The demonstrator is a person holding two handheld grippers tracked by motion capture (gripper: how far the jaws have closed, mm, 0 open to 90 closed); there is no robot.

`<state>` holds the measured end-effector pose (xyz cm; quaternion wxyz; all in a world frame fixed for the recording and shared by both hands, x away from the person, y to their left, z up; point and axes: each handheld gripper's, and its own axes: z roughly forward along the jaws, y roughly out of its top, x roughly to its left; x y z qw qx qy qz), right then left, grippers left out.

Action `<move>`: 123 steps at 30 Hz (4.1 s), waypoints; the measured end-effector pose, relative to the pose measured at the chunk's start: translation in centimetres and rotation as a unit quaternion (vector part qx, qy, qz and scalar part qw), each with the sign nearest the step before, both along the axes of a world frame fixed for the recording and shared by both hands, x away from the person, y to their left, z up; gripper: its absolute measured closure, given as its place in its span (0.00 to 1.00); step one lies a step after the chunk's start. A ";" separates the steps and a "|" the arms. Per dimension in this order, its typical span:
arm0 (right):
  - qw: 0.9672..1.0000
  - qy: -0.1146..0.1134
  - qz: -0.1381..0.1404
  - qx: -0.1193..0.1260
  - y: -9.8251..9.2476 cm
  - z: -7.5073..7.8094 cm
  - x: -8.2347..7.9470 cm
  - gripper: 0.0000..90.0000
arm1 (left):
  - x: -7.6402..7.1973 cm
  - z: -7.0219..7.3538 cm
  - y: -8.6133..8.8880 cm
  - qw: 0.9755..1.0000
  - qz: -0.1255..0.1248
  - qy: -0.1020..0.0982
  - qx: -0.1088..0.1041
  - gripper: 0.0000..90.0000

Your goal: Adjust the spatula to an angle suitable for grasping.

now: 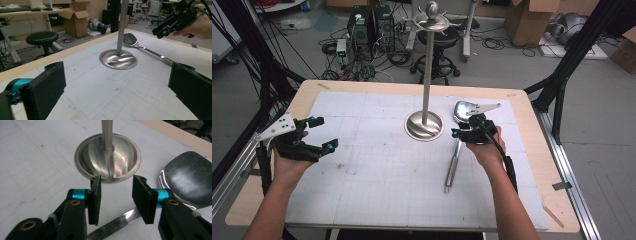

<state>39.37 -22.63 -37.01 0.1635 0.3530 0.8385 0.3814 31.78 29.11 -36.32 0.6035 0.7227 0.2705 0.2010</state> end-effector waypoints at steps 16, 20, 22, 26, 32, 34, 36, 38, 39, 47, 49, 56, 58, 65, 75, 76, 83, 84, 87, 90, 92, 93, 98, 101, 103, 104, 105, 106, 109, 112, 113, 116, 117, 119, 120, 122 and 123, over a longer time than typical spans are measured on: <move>0.995 0.065 -0.034 -0.065 1.1 -3.8 3.9 0.83 | 0.0 -0.2 -0.1 1.000 0.001 0.002 0.003 0.02; 0.993 0.074 -0.040 -0.079 1.0 -4.6 4.3 0.87 | 0.0 -0.2 -0.1 1.000 0.000 0.003 0.006 0.02; 0.993 0.080 -0.044 -0.070 0.9 -5.1 4.5 0.89 | 0.0 -0.2 -0.1 1.000 -0.001 0.003 0.005 0.02; 0.991 0.073 -0.040 -0.100 1.5 -5.3 4.3 0.99 | 0.0 -0.2 0.0 1.000 0.001 0.003 0.006 0.02; 0.990 0.080 -0.053 -0.100 0.9 -5.1 4.3 0.99 | -0.1 -0.3 -0.1 1.000 -0.001 0.005 0.008 0.02; 0.990 0.082 -0.059 -0.098 0.4 -5.0 4.1 0.99 | -0.1 -0.3 0.0 1.000 -0.001 0.005 0.009 0.02; 0.990 0.083 -0.062 -0.098 0.0 -5.0 4.0 0.99 | -0.2 -0.2 0.0 1.000 -0.001 0.005 0.010 0.02; 0.990 0.088 -0.066 -0.093 -0.2 -5.0 3.9 0.99 | -0.2 -0.3 0.0 1.000 -0.001 0.005 0.009 0.02; 0.990 0.085 -0.068 -0.090 -0.5 -5.0 3.8 0.99 | -0.2 -0.3 0.0 1.000 -0.001 0.005 0.009 0.02; 0.991 0.086 -0.067 -0.076 -1.6 -5.1 3.0 0.99 | -0.2 -0.2 -0.1 1.000 -0.001 0.005 0.006 0.02; 0.991 0.085 -0.064 -0.077 -1.6 -5.1 2.9 1.00 | -0.2 -0.2 0.1 1.000 0.001 0.004 0.006 0.02; 0.991 0.086 -0.059 -0.083 -1.8 -5.0 2.6 1.00 | -0.2 -0.3 -0.1 1.000 -0.003 0.005 0.008 0.02; 0.991 0.089 -0.061 -0.081 -1.8 -5.0 2.6 1.00 | -0.2 -0.2 -0.1 1.000 -0.003 0.005 0.007 0.02; 0.990 0.091 -0.065 -0.088 -2.0 -5.0 2.5 1.00 | -0.3 -0.2 0.1 1.000 0.000 0.004 0.007 0.02; 0.985 0.115 -0.094 -0.090 -3.9 -5.3 1.2 1.00 | -0.2 -0.3 0.1 1.000 -0.003 0.006 0.008 0.02; 0.985 0.117 -0.094 -0.087 -4.1 -5.3 1.0 1.00 | -0.2 -0.3 0.1 1.000 -0.002 0.005 0.009 0.02; 0.986 0.112 -0.101 -0.075 -5.7 -5.3 -0.1 1.00 | -0.2 -0.3 -0.1 1.000 -0.004 0.006 0.009 0.02; 0.986 0.113 -0.102 -0.073 -5.8 -5.3 -0.3 1.00 | -0.2 -0.3 -0.2 1.000 -0.003 0.006 0.009 0.02; 0.986 0.114 -0.104 -0.069 -6.1 -5.3 -0.8 1.00 | -0.1 -0.4 -0.2 1.000 -0.004 0.007 0.010 0.02; 0.987 0.110 -0.096 -0.070 -6.4 -5.2 -1.1 1.00 | -0.1 -0.4 -0.2 1.000 -0.005 0.008 0.010 0.02; 0.986 0.113 -0.099 -0.071 -6.6 -5.2 -1.4 1.00 | 0.0 -0.4 -0.4 1.000 -0.005 0.009 0.012 0.02; 0.986 0.115 -0.100 -0.070 -6.6 -5.2 -1.5 1.00 | 0.0 -0.5 -0.4 1.000 -0.007 0.009 0.012 0.02; 0.985 0.121 -0.107 -0.065 -7.1 -5.2 -2.0 1.00 | -0.1 -0.5 -0.5 1.000 -0.007 0.009 0.011 0.02; 0.984 0.125 -0.109 -0.067 -7.4 -5.2 -2.4 1.00 | -0.1 -0.4 -0.4 1.000 -0.007 0.009 0.010 0.02; 0.984 0.127 -0.110 -0.067 -7.4 -5.1 -2.8 1.00 | -0.1 -0.4 -0.4 1.000 -0.007 0.008 0.010 0.02; 0.984 0.124 -0.107 -0.069 -7.5 -5.1 -2.9 1.00 | -0.1 -0.4 -0.4 1.000 -0.007 0.008 0.010 0.02; 0.984 0.124 -0.108 -0.069 -7.5 -5.1 -3.1 1.00 | 0.0 -0.4 -0.4 1.000 -0.007 0.008 0.010 0.02; 0.984 0.124 -0.107 -0.068 -7.6 -5.1 -3.2 1.00 | 0.0 -0.5 -0.5 1.000 -0.007 0.009 0.010 0.02; 0.985 0.122 -0.107 -0.064 -7.8 -5.1 -3.4 1.00 | 0.0 -0.5 -0.6 1.000 -0.008 0.009 0.010 0.02; 0.986 0.118 -0.101 -0.058 -7.9 -5.2 -3.5 0.98 | 0.1 -0.5 -0.7 1.000 -0.009 0.009 0.011 0.02; 0.987 0.114 -0.099 -0.056 -7.8 -5.2 -3.6 0.95 | 0.1 -0.5 -0.7 1.000 -0.009 0.009 0.012 0.02; 0.991 0.101 -0.084 -0.035 -7.8 -4.7 -4.0 0.93 | 0.1 -0.5 -0.6 1.000 -0.009 0.009 0.012 0.02; 0.992 0.096 -0.074 -0.027 -7.8 -4.4 -4.3 0.94 | 0.1 -0.5 -0.6 1.000 -0.008 0.010 0.012 0.02; 0.995 0.089 -0.050 -0.015 -7.7 -3.8 -4.9 0.96 | 0.0 -0.5 -0.5 1.000 -0.007 0.010 0.010 0.02; 0.996 0.082 -0.033 -0.014 -7.5 -3.5 -5.5 0.96 | 0.0 -0.5 -0.5 1.000 -0.007 0.009 0.009 0.02; 0.997 0.076 -0.009 -0.028 -7.2 -3.0 -6.5 0.98 | 0.1 -0.5 -0.5 1.000 -0.008 0.008 0.011 0.02; 0.997 0.072 -0.003 -0.036 -7.0 -2.9 -6.9 0.98 | 0.0 -0.4 -0.5 1.000 -0.003 0.003 0.011 0.02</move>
